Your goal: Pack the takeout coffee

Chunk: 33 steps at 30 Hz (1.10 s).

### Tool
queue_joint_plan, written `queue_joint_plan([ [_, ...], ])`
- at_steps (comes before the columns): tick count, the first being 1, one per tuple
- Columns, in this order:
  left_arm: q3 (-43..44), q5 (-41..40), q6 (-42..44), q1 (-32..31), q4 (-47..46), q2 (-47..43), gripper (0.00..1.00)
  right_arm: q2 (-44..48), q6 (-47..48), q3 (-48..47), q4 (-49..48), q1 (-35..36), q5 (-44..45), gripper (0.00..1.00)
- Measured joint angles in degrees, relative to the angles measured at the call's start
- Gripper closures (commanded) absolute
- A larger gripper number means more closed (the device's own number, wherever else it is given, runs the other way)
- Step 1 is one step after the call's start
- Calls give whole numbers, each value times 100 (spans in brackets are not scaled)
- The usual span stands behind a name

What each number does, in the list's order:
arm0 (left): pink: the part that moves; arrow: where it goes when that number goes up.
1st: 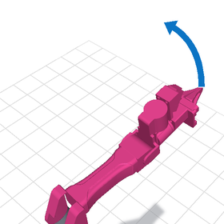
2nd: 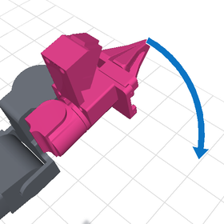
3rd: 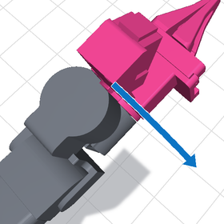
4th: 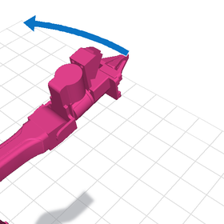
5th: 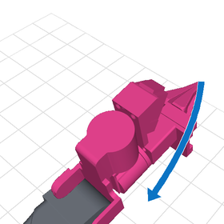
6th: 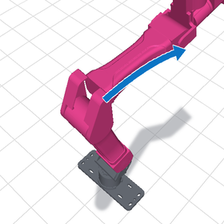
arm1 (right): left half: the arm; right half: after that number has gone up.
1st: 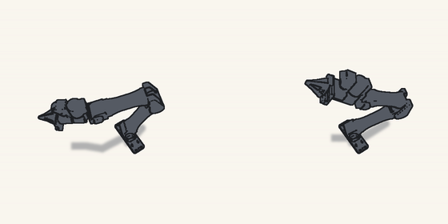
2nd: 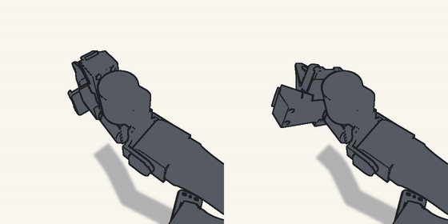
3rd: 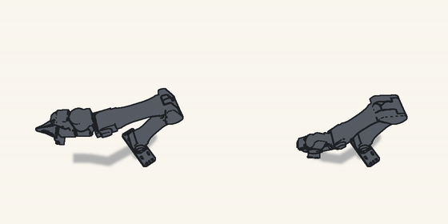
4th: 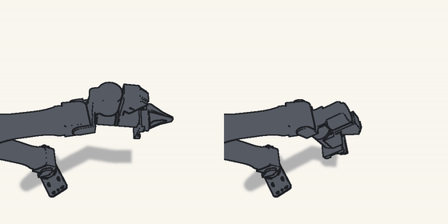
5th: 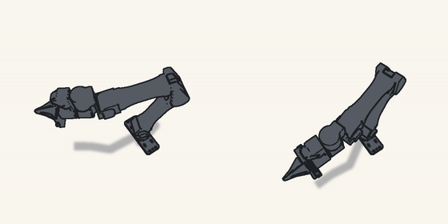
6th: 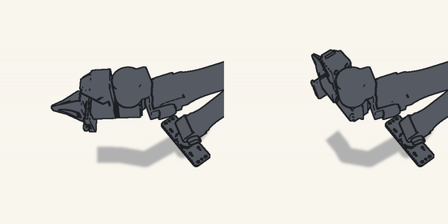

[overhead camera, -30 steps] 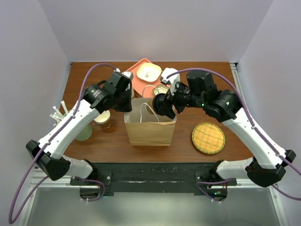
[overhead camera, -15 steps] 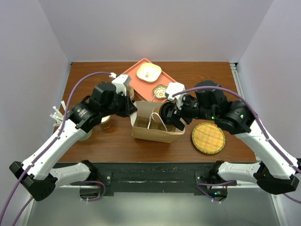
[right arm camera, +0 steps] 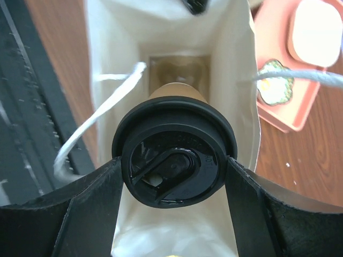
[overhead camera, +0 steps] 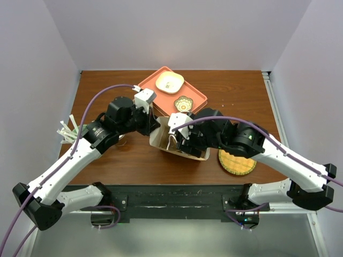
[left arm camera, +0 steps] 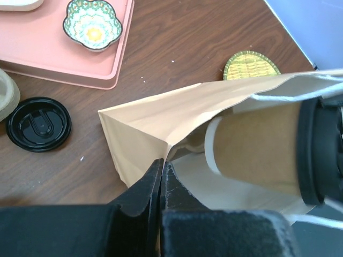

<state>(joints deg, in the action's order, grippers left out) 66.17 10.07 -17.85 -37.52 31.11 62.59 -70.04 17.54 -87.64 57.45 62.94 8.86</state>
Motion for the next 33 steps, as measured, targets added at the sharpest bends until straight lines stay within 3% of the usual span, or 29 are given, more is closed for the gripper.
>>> queue_joint_plan([
  [13, -680, 282, 103, 0, -647, -557, 100, 66, 393, 688, -166, 208, 820, 66],
  [16, -859, 350, 26, 0, -756, -704, 88, 118, 481, 739, -258, 238, 831, 67],
  [17, -909, 369, -9, 0, -774, -741, 75, 146, 498, 765, -267, 258, 828, 67],
  [18, -960, 387, -31, -2, -791, -774, 71, 188, 507, 820, -293, 308, 833, 67],
  [22, -1080, 496, -114, -7, -748, -848, 59, 337, 503, 1108, -304, 691, 870, 67],
  [26, -1078, 527, -164, -7, -645, -903, 52, 345, 442, 1215, -227, 1213, 1021, 68],
  [33, -1036, 511, -286, -7, -205, -1110, 51, 330, 173, 1303, -72, 1895, 1451, 68],
])
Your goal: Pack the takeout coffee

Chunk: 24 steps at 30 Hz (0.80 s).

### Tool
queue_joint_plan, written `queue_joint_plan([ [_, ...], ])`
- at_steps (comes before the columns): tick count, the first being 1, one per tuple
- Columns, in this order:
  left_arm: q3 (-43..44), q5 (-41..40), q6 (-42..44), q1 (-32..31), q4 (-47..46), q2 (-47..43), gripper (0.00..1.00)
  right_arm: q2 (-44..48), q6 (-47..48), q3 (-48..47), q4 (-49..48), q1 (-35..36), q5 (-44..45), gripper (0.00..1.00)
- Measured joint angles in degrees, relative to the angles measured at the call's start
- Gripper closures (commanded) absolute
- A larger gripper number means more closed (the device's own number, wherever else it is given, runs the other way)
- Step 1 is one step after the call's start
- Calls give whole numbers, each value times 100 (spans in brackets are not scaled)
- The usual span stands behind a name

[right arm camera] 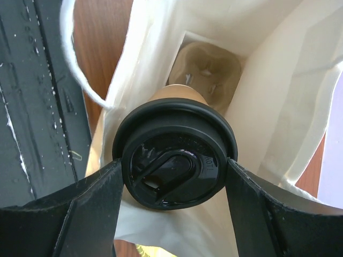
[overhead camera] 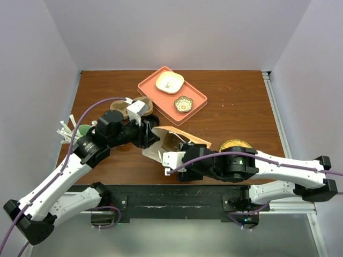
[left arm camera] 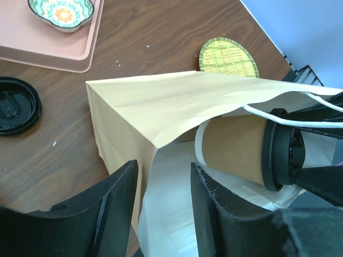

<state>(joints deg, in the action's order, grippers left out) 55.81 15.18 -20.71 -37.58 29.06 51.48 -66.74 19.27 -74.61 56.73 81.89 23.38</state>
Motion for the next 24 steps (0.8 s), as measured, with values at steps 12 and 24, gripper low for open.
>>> queue_joint_plan([
  [12, 0, 31, -144, 0, 229, 94, 99, 35, -129, 149, 179, 48, 531, 65],
  [24, -92, -581, -448, -413, 15, -190, 100, -909, 35, -588, 55, 57, 647, 65],
])
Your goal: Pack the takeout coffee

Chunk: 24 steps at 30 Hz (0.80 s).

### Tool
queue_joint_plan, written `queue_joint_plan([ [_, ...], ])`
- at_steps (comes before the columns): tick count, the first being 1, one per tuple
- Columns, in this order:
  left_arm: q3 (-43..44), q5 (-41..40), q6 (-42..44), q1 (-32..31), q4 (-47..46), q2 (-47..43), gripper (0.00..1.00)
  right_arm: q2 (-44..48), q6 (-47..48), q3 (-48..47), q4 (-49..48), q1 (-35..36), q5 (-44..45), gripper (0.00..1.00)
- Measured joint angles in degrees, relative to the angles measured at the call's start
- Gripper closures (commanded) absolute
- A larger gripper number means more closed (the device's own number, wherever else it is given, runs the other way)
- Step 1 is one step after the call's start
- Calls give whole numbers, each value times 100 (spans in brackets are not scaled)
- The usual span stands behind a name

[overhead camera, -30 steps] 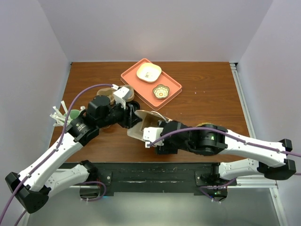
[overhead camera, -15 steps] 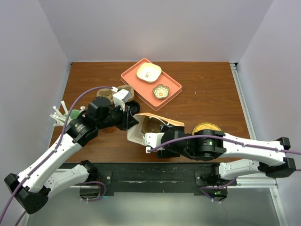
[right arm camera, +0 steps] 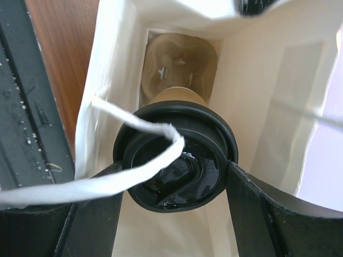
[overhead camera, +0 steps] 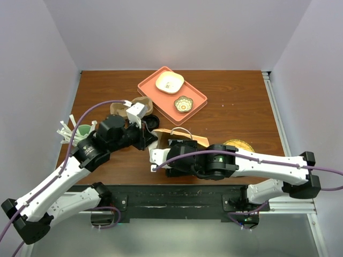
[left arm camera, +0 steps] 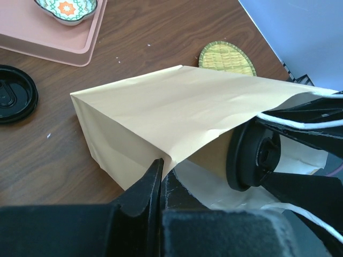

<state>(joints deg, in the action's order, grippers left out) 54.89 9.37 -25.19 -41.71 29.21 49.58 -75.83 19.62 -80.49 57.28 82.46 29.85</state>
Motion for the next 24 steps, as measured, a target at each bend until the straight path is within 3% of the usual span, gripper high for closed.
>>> queue_joint_plan([
  [8, -673, -614, -234, -658, -437, -452, 100, -201, 118, -66, -245, -275, 63, 66],
  [16, -901, -780, -332, -704, -774, -584, 100, 116, 315, 396, -555, -938, -111, 66],
  [24, -1054, -785, -328, -710, -968, -669, 100, 291, 601, 750, -610, -988, -208, 67],
])
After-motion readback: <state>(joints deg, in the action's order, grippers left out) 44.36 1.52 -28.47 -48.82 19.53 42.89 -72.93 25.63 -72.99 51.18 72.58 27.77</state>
